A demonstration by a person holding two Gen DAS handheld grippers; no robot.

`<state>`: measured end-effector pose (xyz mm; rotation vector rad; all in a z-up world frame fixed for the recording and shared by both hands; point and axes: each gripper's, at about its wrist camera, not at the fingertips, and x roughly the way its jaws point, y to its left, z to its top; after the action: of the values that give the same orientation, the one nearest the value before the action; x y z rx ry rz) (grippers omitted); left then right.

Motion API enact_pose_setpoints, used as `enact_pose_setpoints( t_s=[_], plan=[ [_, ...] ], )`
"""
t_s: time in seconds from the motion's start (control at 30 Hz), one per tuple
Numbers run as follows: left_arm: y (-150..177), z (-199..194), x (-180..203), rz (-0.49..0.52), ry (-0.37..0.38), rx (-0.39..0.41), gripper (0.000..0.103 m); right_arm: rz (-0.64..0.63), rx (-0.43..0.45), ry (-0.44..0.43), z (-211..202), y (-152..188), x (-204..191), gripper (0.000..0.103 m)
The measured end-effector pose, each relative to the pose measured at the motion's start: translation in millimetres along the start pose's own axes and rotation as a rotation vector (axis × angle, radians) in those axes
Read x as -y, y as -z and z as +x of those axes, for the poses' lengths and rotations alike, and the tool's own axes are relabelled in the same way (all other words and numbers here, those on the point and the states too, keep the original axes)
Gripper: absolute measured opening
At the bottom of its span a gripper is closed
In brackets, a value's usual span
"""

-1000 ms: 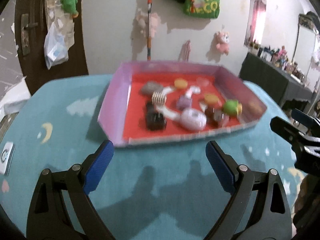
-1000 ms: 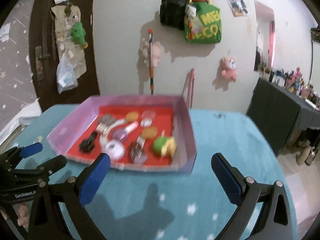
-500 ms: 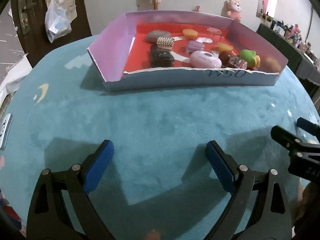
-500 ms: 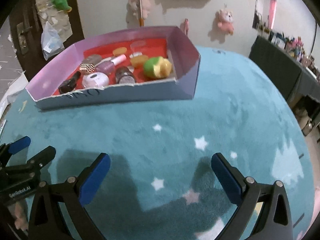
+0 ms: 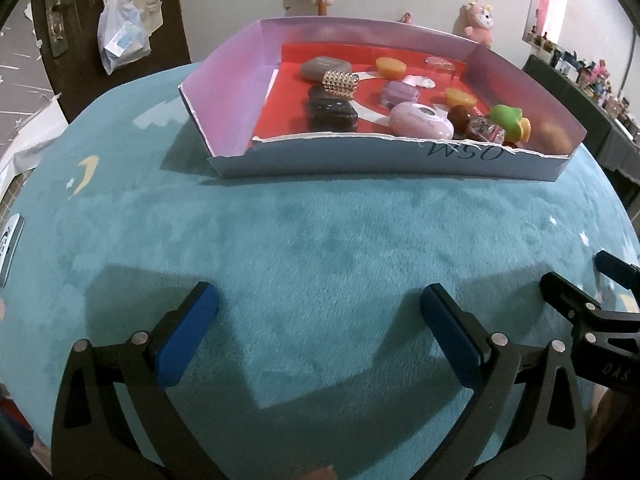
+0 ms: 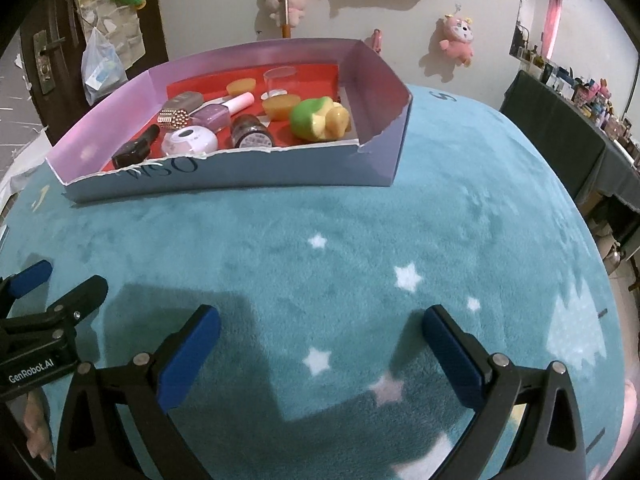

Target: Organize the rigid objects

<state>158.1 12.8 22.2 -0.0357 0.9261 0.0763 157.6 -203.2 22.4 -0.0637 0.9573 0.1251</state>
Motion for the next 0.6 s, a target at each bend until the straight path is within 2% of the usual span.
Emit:
enact_pose_setpoints(
  t_s=[0.6],
  plan=[
    [-0.5,-0.9,0.4,0.003,0.006,0.004,0.103,0.011,-0.002,0.009,3.4,-4.7,0.7,0.103]
  ],
)
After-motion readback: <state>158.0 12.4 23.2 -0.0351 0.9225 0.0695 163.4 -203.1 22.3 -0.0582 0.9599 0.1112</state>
